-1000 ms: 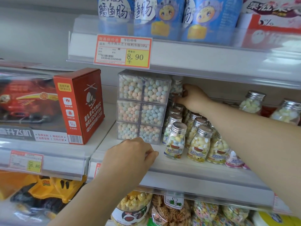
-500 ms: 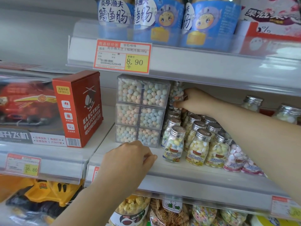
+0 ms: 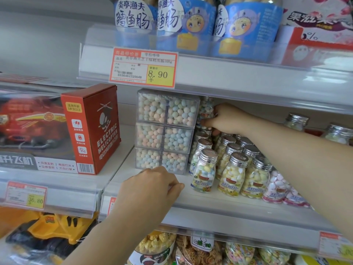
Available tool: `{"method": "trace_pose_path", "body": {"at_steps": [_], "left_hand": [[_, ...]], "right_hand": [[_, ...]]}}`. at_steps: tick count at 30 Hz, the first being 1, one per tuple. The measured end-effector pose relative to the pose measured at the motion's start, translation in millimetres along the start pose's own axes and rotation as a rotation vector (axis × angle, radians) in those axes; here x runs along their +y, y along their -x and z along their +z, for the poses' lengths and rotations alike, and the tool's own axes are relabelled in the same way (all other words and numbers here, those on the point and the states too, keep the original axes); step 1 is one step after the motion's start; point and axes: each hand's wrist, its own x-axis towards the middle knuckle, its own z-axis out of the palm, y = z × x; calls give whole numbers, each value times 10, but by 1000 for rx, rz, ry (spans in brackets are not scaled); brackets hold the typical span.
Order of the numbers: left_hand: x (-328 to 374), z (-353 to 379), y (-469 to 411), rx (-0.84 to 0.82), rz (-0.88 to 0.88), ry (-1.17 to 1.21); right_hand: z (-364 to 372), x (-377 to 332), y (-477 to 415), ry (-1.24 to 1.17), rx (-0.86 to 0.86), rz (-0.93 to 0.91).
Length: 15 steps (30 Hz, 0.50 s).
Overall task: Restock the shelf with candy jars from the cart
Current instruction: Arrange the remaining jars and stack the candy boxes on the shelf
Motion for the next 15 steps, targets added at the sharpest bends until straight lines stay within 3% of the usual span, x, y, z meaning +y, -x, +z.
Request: {"method": "trace_pose_path", "body": {"at_steps": [15], "left_hand": [[19,-108,-11,-49,-67,152]], "right_hand": [[56,-90,110,-145,-34,-13]]}}
